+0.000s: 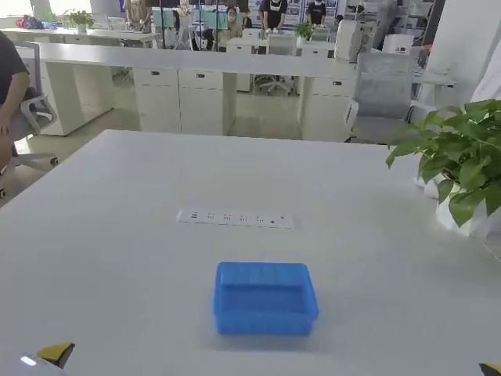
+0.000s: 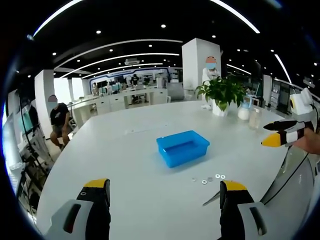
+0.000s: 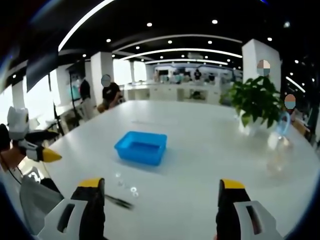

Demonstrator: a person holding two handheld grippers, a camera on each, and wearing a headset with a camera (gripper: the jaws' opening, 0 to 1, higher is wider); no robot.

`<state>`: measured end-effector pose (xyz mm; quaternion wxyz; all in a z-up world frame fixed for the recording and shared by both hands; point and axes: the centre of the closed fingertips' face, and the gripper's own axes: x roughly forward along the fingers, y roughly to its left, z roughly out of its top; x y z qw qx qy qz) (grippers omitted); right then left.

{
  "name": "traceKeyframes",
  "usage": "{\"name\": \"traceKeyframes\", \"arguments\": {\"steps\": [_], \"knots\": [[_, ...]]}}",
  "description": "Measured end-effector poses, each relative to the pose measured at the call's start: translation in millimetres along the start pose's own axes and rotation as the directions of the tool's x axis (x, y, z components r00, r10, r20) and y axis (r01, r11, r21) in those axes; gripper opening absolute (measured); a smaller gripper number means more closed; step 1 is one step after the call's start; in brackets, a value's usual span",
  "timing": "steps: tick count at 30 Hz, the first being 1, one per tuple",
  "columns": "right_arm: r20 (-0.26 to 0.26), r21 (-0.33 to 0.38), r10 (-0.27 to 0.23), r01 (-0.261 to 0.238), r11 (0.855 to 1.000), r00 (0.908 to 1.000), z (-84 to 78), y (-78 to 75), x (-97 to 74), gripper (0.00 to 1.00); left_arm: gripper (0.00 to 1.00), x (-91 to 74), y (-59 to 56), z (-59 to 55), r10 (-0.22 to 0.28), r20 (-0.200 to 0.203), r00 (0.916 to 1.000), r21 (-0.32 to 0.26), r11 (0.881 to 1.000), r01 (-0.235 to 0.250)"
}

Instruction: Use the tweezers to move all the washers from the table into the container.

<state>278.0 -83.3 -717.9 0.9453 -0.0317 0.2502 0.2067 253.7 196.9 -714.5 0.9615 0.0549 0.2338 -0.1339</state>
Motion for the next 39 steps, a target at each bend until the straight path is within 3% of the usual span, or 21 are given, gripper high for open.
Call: {"name": "traceKeyframes", "arguments": {"steps": [7, 12, 17, 21, 24, 25, 26, 27, 29, 30, 31, 32, 34, 39], "knots": [[-0.023, -0.014, 0.007, -0.007, 1.000, 0.9997, -4.2, 1.3, 8.0, 0.92, 0.90, 10.1, -9.5, -7.7, -0.045, -0.030, 0.9986, 0.018, 0.999, 0.045], [-0.040, -0.018, 0.021, -0.022, 1.000, 0.9990, -9.1, 5.7, 15.0, 0.91, 0.78, 20.3, -23.1, -15.7, -0.111, -0.078, 0.9908, 0.064, 0.991, 0.116], [-0.062, -0.027, 0.034, -0.036, 0.999, 0.9975, -15.3, 10.8, 20.7, 0.90, 0.69, 34.5, -39.7, -28.2, -0.184, -0.152, 0.9710, 0.138, 0.969, 0.206], [-0.077, -0.033, 0.038, -0.041, 0.999, 0.9963, -19.4, 11.2, 22.4, 0.90, 0.62, 45.8, -51.2, -37.4, -0.223, -0.195, 0.9551, 0.161, 0.953, 0.256], [-0.084, -0.024, 0.045, -0.047, 0.999, 0.9954, -22.3, 10.5, 23.4, 0.90, 0.55, 53.5, -65.0, -48.4, -0.277, -0.243, 0.9298, 0.163, 0.933, 0.320], [-0.087, -0.022, 0.046, -0.049, 0.999, 0.9951, -23.2, 10.4, 23.6, 0.90, 0.52, 56.2, -67.1, -49.9, -0.280, -0.242, 0.9290, 0.171, 0.930, 0.325], [-0.089, -0.020, 0.048, -0.050, 0.999, 0.9949, -24.0, 10.3, 23.9, 0.90, 0.50, 57.1, -71.7, -54.6, -0.301, -0.263, 0.9165, 0.175, 0.919, 0.353], [-0.094, -0.018, 0.050, -0.051, 0.999, 0.9943, -25.4, 9.7, 24.4, 0.89, 0.47, 58.2, -77.4, -62.1, -0.328, -0.301, 0.8955, 0.174, 0.904, 0.390], [-0.101, -0.013, 0.051, -0.052, 0.999, 0.9936, -26.8, 8.9, 24.9, 0.89, 0.43, 63.4, -84.9, -65.9, -0.362, -0.302, 0.8821, 0.156, 0.894, 0.420], [-0.102, -0.010, 0.053, -0.054, 0.998, 0.9934, -27.0, 8.8, 25.0, 0.89, 0.41, 62.9, -89.1, -70.7, -0.385, -0.327, 0.8631, 0.139, 0.884, 0.447], [-0.099, -0.004, 0.054, -0.055, 0.998, 0.9936, -26.3, 8.6, 25.1, 0.89, 0.39, 63.6, -91.3, -73.9, -0.397, -0.344, 0.8508, 0.134, 0.876, 0.463], [-0.095, 0.000, 0.057, -0.057, 0.998, 0.9939, -25.4, 8.3, 25.1, 0.89, 0.37, 68.8, -91.5, -74.3, -0.396, -0.335, 0.8551, 0.137, 0.877, 0.460], [-0.089, 0.008, 0.059, -0.059, 0.998, 0.9943, -24.0, 7.0, 26.0, 0.89, 0.34, 71.5, -94.5, -80.4, -0.411, -0.358, 0.8387, 0.135, 0.866, 0.482], [-0.087, 0.015, 0.069, -0.068, 0.998, 0.9938, -24.4, 6.3, 29.5, 0.88, 0.27, 81.5, -96.4, -95.6, -0.408, -0.407, 0.8170, 0.167, 0.846, 0.506]]}}
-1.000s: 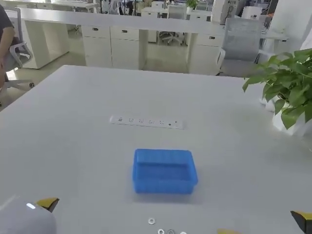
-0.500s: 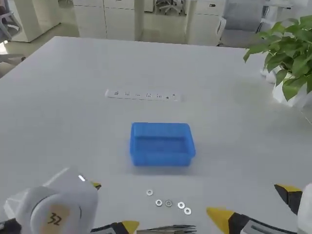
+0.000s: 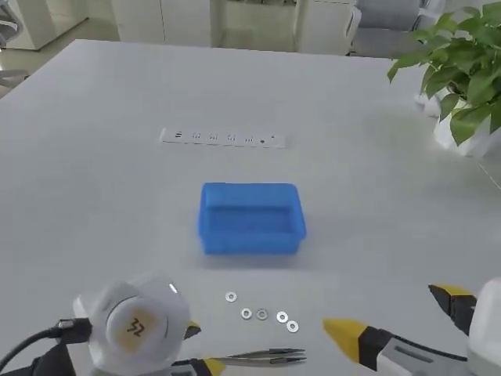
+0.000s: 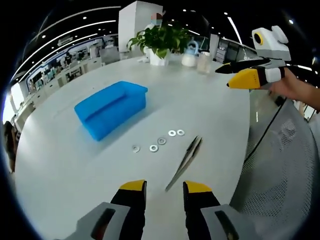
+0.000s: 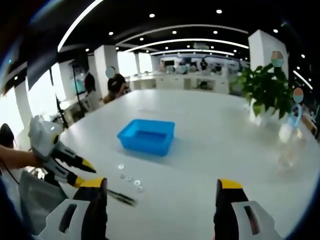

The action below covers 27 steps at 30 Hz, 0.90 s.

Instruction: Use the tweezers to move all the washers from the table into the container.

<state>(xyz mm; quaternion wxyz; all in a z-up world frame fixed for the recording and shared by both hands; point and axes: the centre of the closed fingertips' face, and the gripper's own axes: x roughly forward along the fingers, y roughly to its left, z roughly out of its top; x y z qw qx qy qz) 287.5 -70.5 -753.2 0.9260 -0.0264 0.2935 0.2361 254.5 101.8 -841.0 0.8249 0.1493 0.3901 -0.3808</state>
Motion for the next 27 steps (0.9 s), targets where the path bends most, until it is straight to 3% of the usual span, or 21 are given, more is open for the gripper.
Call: {"name": "traceKeyframes", "arguments": {"steps": [6, 9, 10, 11, 12, 16, 20, 21, 24, 27], "knots": [[-0.011, -0.002, 0.008, -0.008, 1.000, 0.9999, -1.6, 0.1, 4.7, 0.88, 0.23, 13.7, -4.0, -12.5, -0.047, -0.046, 0.9979, -0.009, 0.999, 0.046], [-0.012, -0.005, 0.014, -0.014, 1.000, 0.9998, -0.8, 1.0, 6.2, 0.88, 0.20, 18.4, -3.7, -16.0, -0.037, -0.059, 0.9976, 0.004, 0.999, 0.037], [-0.015, -0.007, 0.018, -0.018, 1.000, 0.9997, -1.3, 1.6, 7.6, 0.88, 0.19, 21.8, -0.8, -3.2, -0.023, 0.011, 0.9997, 0.034, 0.999, 0.023], [-0.018, -0.010, 0.020, -0.020, 1.000, 0.9996, -1.9, 2.0, 8.5, 0.87, 0.17, 19.3, -4.6, -12.6, -0.039, -0.050, 0.9980, 0.014, 0.999, 0.040], [-0.020, -0.014, 0.020, -0.021, 1.000, 0.9996, -2.4, 2.1, 9.2, 0.87, 0.16, 20.3, -4.8, -10.3, -0.045, -0.049, 0.9978, 0.015, 0.999, 0.046], [-0.019, -0.010, 0.021, -0.021, 1.000, 0.9996, -1.9, 2.1, 10.5, 0.87, 0.14, 23.1, -17.4, -9.0, -0.108, -0.062, 0.9922, 0.104, 0.988, 0.114], [-0.019, -0.015, 0.028, -0.028, 0.999, 0.9994, -2.0, 3.7, 11.7, 0.85, 0.00, 23.5, -24.1, -10.7, -0.119, -0.082, 0.9896, 0.197, 0.971, 0.133], [-0.023, -0.019, 0.033, -0.033, 0.999, 0.9992, -3.1, 5.0, 12.2, 0.84, 0.00, 24.1, -25.4, -9.6, -0.118, -0.075, 0.9902, 0.220, 0.967, 0.131], [-0.041, -0.033, 0.054, -0.055, 0.998, 0.9977, -7.5, 11.0, 14.0, 0.78, 0.00, 23.4, -31.0, -11.2, -0.141, -0.083, 0.9865, 0.208, 0.966, 0.156], [-0.083, -0.044, 0.094, -0.098, 0.994, 0.9920, -13.6, 21.2, 14.9, 0.65, 0.00, 18.7, -34.6, -10.3, -0.154, -0.083, 0.9846, 0.219, 0.961, 0.169]]}}
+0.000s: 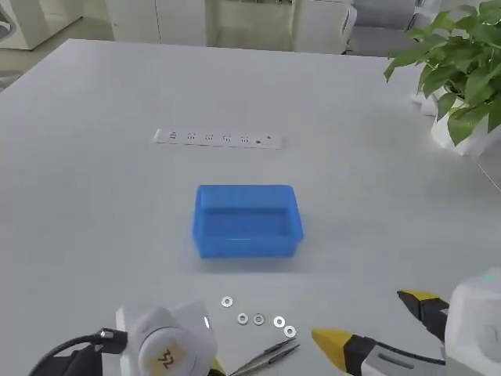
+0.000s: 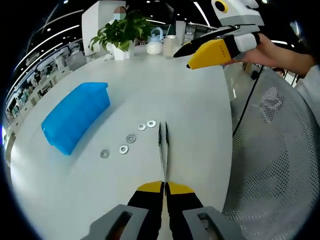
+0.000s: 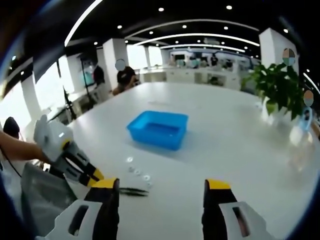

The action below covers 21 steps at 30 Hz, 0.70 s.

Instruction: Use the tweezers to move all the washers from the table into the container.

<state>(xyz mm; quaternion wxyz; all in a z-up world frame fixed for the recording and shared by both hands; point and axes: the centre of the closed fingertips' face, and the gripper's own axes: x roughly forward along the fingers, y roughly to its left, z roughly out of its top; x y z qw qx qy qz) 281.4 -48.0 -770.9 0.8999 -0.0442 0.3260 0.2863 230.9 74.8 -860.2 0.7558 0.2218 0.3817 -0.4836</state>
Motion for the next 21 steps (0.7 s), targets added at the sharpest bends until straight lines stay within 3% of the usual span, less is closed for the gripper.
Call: {"name": "traceKeyframes", "arguments": {"steps": [2, 3, 4, 6, 10, 11, 14, 16, 20, 21], "knots": [[-0.082, -0.059, 0.062, -0.067, 0.996, 0.9947, -11.0, 12.8, 1.9, 0.44, 0.00, -4.1, -0.9, 2.8, -0.005, 0.005, 1.0000, 0.001, 1.000, 0.005], [-0.104, -0.086, 0.054, -0.063, 0.994, 0.9931, -14.2, 13.4, 3.6, 0.38, 0.00, -7.0, -0.5, 5.1, -0.002, 0.008, 1.0000, -0.007, 1.000, 0.002], [-0.125, -0.140, 0.053, -0.070, 0.988, 0.9907, -17.2, 17.6, 6.6, 0.32, 0.00, -8.9, 0.9, 7.0, -0.001, 0.009, 1.0000, -0.011, 1.000, 0.001], [-0.159, -0.184, 0.082, -0.112, 0.977, 0.9838, -22.3, 29.2, 10.7, 0.26, 0.00, -15.6, 3.2, 13.7, 0.011, 0.017, 0.9998, -0.015, 1.000, -0.010], [-0.197, -0.236, 0.151, -0.196, 0.952, 0.9687, -28.6, 50.4, 22.8, 0.29, 0.00, -28.2, 4.3, 30.7, 0.020, 0.048, 0.9987, -0.012, 1.000, -0.020], [-0.211, -0.263, 0.167, -0.221, 0.939, 0.9632, -30.1, 55.4, 27.2, 0.29, 0.00, -30.3, 3.7, 33.7, 0.021, 0.052, 0.9984, -0.010, 1.000, -0.021], [-0.223, -0.349, 0.162, -0.234, 0.907, 0.9612, -32.2, 57.2, 40.0, 0.23, 0.00, -36.9, 1.1, 45.3, 0.007, 0.063, 0.9980, 0.011, 1.000, -0.008], [-0.246, -0.346, 0.186, -0.265, 0.900, 0.9513, -35.4, 62.1, 47.4, 0.23, 0.00, -40.7, 0.6, 50.3, 0.009, 0.060, 0.9981, 0.030, 0.999, -0.011], [-0.262, -0.399, 0.234, -0.326, 0.857, 0.9361, -35.1, 73.3, 56.5, 0.23, 0.00, -47.0, 2.5, 58.8, 0.012, 0.076, 0.9970, 0.040, 0.999, -0.015], [-0.263, -0.404, 0.236, -0.329, 0.853, 0.9355, -35.3, 74.2, 57.8, 0.22, 0.00, -49.0, 2.9, 60.3, 0.011, 0.075, 0.9971, 0.046, 0.999, -0.015]]}}
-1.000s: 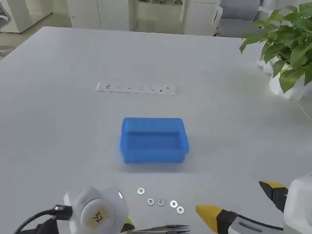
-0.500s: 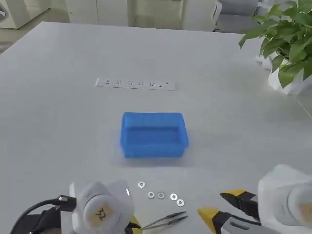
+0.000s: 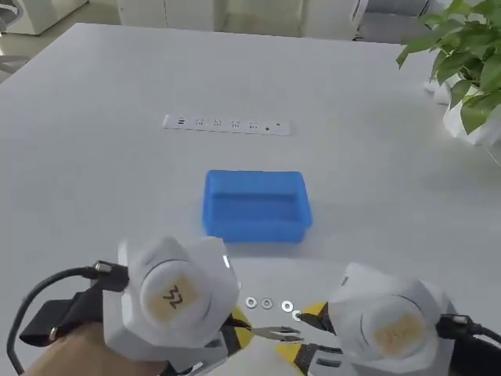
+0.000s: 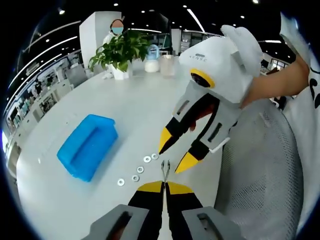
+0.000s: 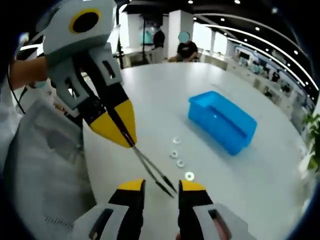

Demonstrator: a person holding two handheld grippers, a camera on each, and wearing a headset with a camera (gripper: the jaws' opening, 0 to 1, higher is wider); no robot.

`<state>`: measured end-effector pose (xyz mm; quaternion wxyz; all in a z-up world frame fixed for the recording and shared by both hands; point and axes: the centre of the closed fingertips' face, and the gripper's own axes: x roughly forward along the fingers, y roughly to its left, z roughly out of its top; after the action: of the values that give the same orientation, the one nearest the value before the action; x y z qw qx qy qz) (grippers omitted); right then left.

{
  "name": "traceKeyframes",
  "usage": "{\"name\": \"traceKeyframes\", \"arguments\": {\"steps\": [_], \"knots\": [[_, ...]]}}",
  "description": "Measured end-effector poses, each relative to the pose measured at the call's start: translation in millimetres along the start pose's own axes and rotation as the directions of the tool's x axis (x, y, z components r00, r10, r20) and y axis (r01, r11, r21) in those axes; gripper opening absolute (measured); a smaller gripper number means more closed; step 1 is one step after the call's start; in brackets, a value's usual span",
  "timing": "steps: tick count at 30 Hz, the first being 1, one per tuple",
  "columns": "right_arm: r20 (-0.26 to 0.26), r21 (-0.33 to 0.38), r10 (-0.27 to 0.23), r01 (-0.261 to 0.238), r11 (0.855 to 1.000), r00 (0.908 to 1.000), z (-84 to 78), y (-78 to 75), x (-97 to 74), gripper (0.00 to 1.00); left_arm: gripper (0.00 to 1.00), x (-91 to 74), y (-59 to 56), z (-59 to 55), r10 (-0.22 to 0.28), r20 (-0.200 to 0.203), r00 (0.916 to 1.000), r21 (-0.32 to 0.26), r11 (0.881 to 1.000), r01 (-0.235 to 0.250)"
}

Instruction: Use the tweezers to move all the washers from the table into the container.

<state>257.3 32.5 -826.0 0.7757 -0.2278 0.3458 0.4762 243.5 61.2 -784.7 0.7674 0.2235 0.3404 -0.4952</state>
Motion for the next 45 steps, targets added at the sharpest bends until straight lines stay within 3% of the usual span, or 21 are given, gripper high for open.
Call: {"name": "traceKeyframes", "arguments": {"steps": [7, 14, 30, 45], "knots": [[0.039, -0.004, 0.067, -0.067, 0.998, 0.9970, 11.5, 4.5, 10.8, 0.09, 0.00, -9.7, 3.0, 11.5, -0.002, 0.013, 0.9999, 0.050, 0.999, 0.001], [0.065, -0.028, 0.099, -0.097, 0.995, 0.9930, 24.1, 7.6, 17.7, 0.08, 0.00, -16.3, 10.3, 18.9, 0.003, 0.018, 0.9998, 0.113, 0.994, -0.005], [0.142, -0.012, 0.105, -0.104, 0.994, 0.9844, 63.0, -16.1, 34.3, 0.07, 0.00, -27.0, 52.3, 27.2, 0.078, 0.016, 0.9968, 0.145, 0.986, -0.079], [0.150, 0.014, 0.112, -0.116, 0.993, 0.9822, 68.0, -26.9, 51.0, 0.07, 0.00, -19.4, 70.4, 22.9, 0.082, -0.017, 0.9965, 0.172, 0.982, -0.078]]}}
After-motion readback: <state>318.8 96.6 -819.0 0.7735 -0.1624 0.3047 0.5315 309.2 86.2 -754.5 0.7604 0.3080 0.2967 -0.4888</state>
